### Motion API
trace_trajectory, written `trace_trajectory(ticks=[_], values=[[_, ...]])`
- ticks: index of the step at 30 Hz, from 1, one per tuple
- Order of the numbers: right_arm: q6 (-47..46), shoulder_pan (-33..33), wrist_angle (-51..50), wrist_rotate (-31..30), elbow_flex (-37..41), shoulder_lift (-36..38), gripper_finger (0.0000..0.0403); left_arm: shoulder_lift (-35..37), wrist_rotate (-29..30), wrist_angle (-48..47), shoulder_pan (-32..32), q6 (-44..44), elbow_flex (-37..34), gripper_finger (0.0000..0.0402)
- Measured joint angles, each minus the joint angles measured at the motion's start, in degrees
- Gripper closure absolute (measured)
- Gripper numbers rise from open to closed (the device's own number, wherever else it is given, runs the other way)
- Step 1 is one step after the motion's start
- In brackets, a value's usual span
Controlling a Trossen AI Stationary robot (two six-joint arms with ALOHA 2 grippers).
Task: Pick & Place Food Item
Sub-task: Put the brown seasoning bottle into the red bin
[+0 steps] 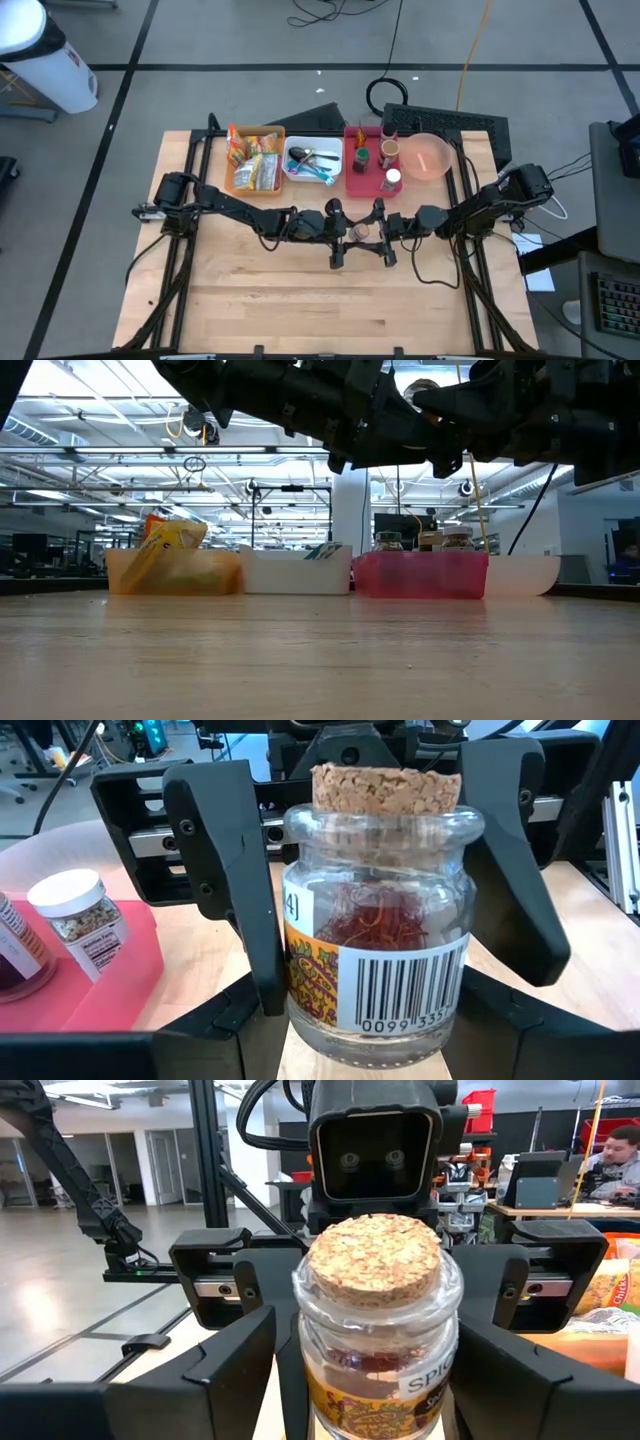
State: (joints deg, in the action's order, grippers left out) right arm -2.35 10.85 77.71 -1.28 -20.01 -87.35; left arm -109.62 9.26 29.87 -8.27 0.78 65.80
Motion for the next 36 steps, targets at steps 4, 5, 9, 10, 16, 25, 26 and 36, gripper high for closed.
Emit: trace_trajectory(ticks=[4, 5, 9, 10, 16, 25, 26, 36], values=[[0.0, 0.0, 0.3, -1.2, 0.0, 0.0, 0.0140, 0.0, 0.0, 0.0, 0.0, 0.0, 0.0, 0.0184], [0.0, 0.0, 0.4, -1.4, 0.0, 0.0, 0.0140, 0.1, 0.0, 0.0, 0.0, 0.0, 0.1, 0.0184], [0.2, 0.0, 0.6, -1.5, 0.0, 0.0, 0.0140, 0.1, 0.0, -0.2, 0.0, 0.1, 0.1, 0.0184], [0.4, 0.0, 0.5, -1.7, 0.0, 0.0, 0.0140, 0.1, 0.0, -0.2, 0.0, 0.1, 0.1, 0.0184], [1.8, -0.1, 0.3, -3.6, 0.0, 0.0, 0.0140, 0.1, 1.3, -0.7, 0.0, 0.1, 0.1, 0.0184], [1.7, -1.1, 0.1, -4.5, 0.0, 0.0, 0.0140, 0.1, 1.5, -0.9, 0.0, 0.0, 0.1, 0.0184], [1.7, -1.2, 0.1, -4.8, 0.0, 0.0, 0.0140, 0.1, 1.5, -0.9, 0.0, 0.0, 0.1, 0.0184], [2.0, -1.4, -0.1, -8.0, 0.0, 0.0, 0.0140, 0.1, 2.2, -1.1, 0.0, -0.1, 0.1, 0.0184]])
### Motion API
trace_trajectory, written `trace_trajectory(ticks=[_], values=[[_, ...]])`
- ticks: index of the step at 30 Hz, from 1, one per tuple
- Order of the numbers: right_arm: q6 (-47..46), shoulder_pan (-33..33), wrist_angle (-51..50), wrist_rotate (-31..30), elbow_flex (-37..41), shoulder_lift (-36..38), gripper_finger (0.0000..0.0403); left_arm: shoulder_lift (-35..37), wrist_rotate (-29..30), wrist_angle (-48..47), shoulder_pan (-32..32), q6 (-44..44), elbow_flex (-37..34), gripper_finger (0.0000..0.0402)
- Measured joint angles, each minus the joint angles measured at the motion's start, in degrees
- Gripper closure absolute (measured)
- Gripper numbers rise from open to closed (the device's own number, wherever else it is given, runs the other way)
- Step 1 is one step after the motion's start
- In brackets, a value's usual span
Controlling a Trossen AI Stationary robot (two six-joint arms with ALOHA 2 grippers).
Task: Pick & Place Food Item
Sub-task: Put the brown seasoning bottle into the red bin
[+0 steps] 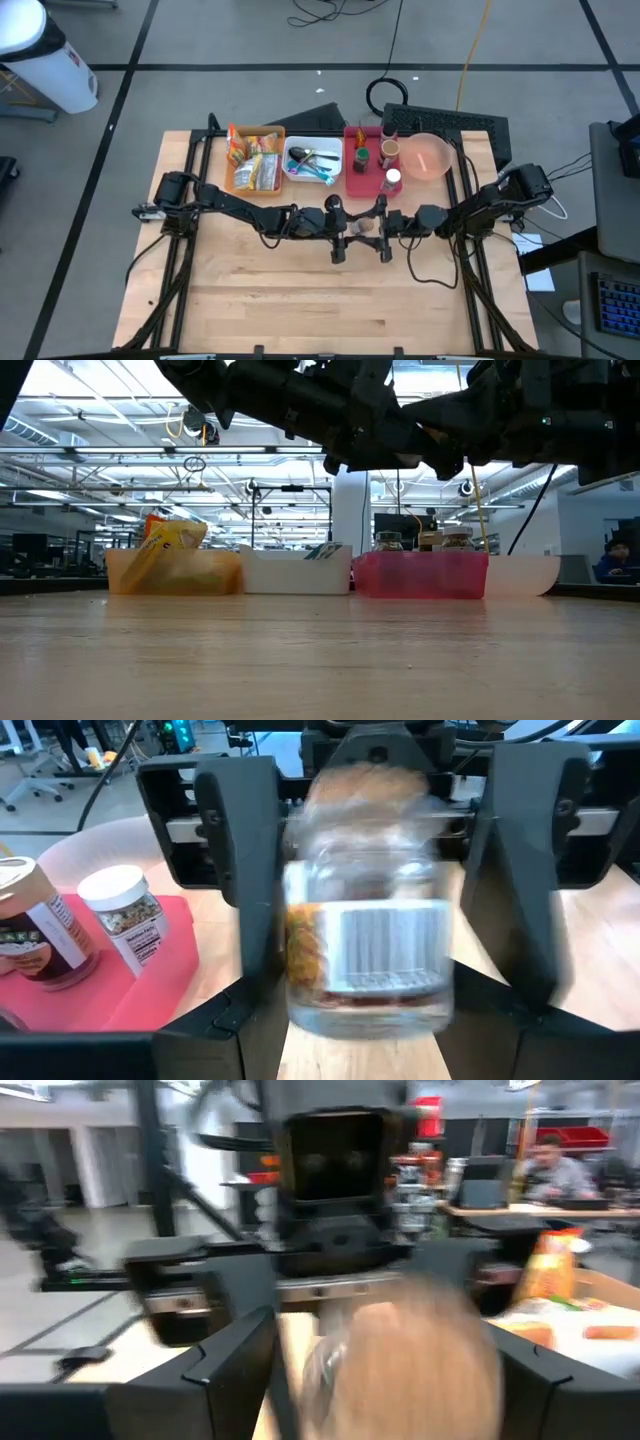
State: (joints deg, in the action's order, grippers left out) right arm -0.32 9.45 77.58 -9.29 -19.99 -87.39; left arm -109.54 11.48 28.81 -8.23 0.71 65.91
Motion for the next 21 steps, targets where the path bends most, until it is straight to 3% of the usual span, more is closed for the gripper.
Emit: trace_trajectory(ticks=[9, 14, 21], values=[[0.4, -0.1, -0.3, -1.6, 0.0, 0.0, 0.0140, 0.0, 0.5, -0.4, -0.2, -0.5, 0.0, 0.0185], [0.4, -0.1, -0.2, -1.4, 0.0, 0.0, 0.0140, 0.0, 0.4, -0.4, -0.2, -0.7, 0.0, 0.0215], [0.1, -0.1, -0.2, -1.3, 0.0, 0.0, 0.0140, 0.0, 0.4, -0.3, -0.2, -0.6, 0.0, 0.0208]])
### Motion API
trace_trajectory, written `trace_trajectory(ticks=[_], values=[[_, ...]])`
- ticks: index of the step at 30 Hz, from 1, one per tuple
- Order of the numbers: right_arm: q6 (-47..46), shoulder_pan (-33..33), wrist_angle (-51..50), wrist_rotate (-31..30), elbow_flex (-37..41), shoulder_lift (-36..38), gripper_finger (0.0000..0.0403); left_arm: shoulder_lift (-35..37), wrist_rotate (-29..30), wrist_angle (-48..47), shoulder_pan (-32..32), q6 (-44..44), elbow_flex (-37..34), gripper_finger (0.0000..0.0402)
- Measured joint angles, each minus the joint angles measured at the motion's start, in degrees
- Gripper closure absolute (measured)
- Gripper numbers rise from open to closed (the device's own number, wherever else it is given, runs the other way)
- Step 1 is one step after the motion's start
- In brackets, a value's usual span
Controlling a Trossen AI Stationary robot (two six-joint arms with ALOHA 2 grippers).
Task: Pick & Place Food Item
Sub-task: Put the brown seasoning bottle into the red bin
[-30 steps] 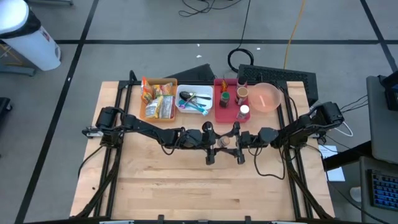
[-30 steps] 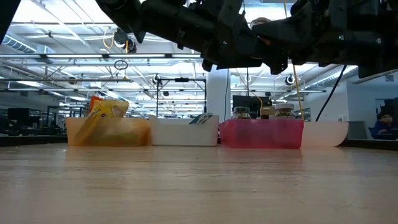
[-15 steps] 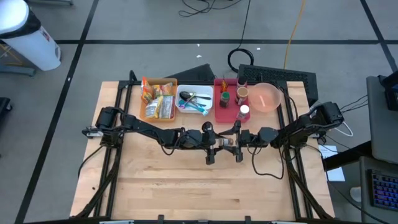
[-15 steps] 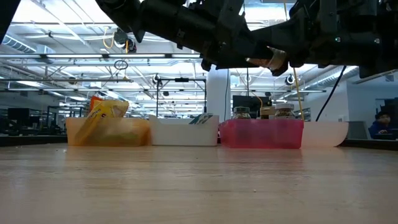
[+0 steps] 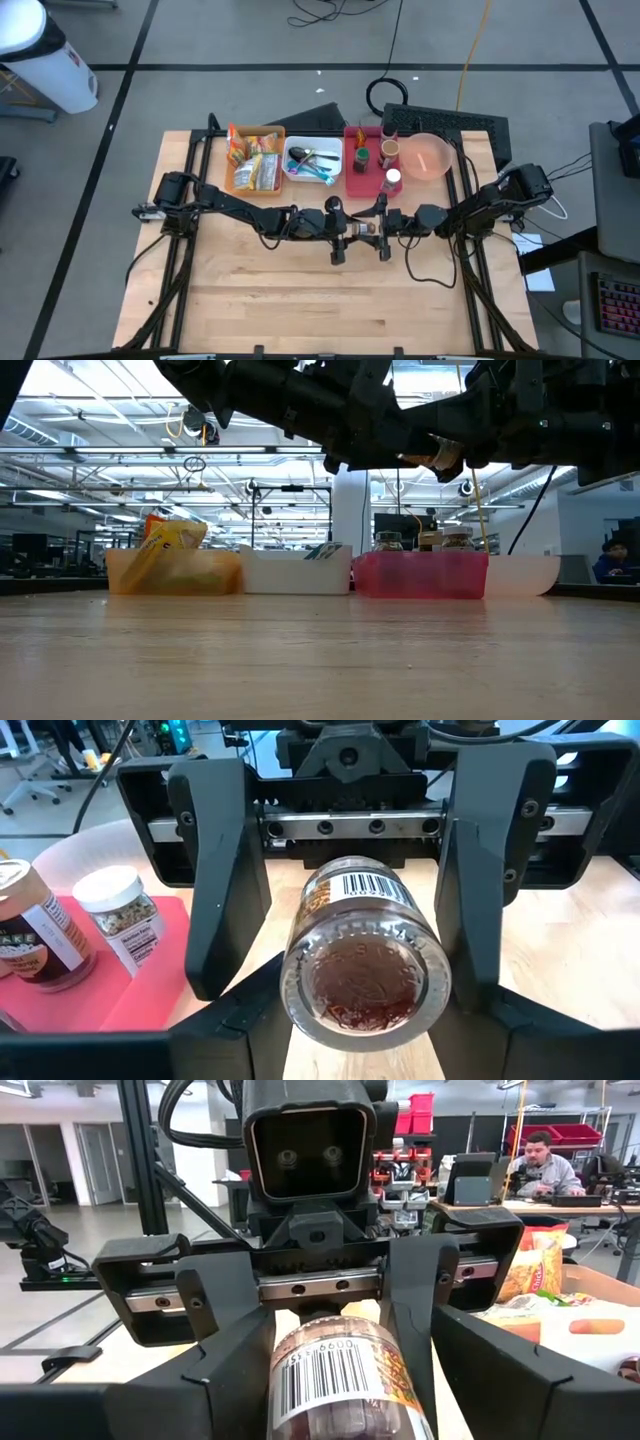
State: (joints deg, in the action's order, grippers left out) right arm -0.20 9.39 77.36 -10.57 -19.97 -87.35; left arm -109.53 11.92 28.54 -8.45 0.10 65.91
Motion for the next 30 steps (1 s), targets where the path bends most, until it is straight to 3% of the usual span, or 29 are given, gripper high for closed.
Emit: trace_trajectory(ticks=[4, 9, 30], values=[[0.0, 0.0, 0.0, 0.0, 0.0, 0.0, 0.0140, 0.0, 0.0, 0.1, 0.0, 0.0, 0.0, 0.0191], [0.0, 0.0, 0.0, 0.1, 0.0, 0.0, 0.0140, 0.0, 0.1, 0.0, 0.0, 0.0, 0.0, 0.0217], [1.1, 0.0, 1.3, 1.4, 0.0, 0.0, 0.0140, 0.0, 0.1, 0.2, 0.0, 0.2, 0.0, 0.0216]])
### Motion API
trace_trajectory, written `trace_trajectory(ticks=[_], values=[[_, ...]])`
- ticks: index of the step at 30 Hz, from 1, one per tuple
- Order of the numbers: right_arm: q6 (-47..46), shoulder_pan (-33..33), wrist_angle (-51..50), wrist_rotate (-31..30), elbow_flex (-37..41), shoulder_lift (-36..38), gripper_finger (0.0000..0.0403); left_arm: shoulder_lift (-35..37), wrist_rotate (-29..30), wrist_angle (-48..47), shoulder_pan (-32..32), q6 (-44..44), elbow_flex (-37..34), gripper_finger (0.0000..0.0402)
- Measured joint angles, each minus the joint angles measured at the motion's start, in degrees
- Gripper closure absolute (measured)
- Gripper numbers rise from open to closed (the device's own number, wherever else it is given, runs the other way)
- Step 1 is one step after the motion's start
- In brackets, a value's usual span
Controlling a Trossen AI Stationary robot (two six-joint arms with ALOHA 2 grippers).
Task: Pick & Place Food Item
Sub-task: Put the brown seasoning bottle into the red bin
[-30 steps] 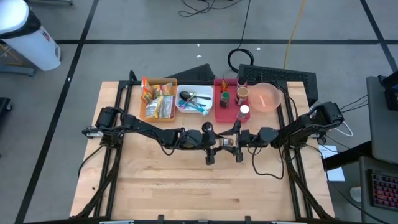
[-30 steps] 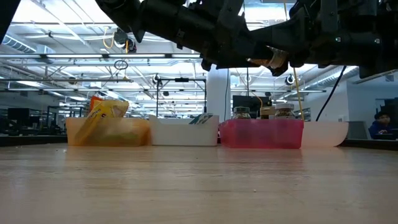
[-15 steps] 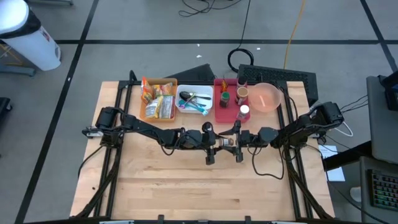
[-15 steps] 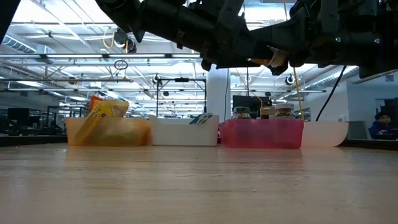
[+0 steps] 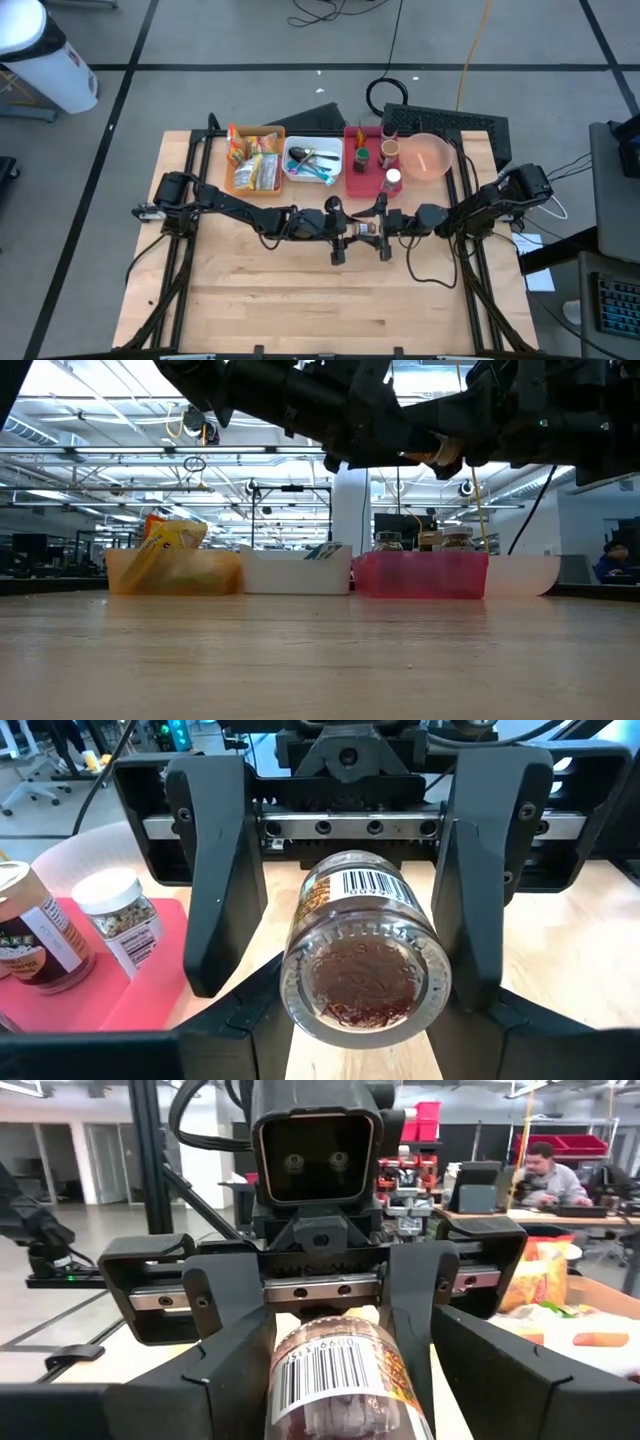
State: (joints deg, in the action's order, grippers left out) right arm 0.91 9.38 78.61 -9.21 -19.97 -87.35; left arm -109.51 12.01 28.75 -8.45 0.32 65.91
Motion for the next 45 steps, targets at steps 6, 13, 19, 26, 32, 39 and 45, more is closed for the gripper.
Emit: trace_trajectory(ticks=[6, 13, 19, 26, 32, 39, 45], values=[[-0.2, 0.0, 1.7, 1.8, 0.0, 0.0, 0.0140, 0.0, -0.2, 1.2, 0.0, 0.2, 0.0, 0.0213], [-0.1, 0.0, 3.3, 1.9, 0.0, 0.0, 0.0140, 0.0, -0.2, 2.1, 0.0, 0.1, 0.0, 0.0215], [0.0, 0.0, 5.0, 2.0, 0.0, 0.0, 0.0140, 0.0, -0.2, 5.2, 0.0, -0.6, 0.0, 0.0213], [0.0, 0.0, 8.1, 3.4, 0.0, 0.0, 0.0140, 0.0, -0.2, 6.6, 0.1, -0.2, 0.0, 0.0212], [1.5, 0.0, 7.5, 3.5, 0.0, 2.8, 0.0140, 0.0, -0.3, 7.6, 0.1, -0.4, 0.0, 0.0216], [4.1, 0.0, -1.3, 3.5, 0.1, 11.1, 0.0140, 0.0, -1.1, 8.0, 0.2, -0.5, 0.0, 0.0210], [6.9, 0.0, -16.4, 3.5, 0.1, 21.1, 0.0140, 0.0, -1.1, 8.0, 0.2, -0.6, 0.0, 0.0214]])
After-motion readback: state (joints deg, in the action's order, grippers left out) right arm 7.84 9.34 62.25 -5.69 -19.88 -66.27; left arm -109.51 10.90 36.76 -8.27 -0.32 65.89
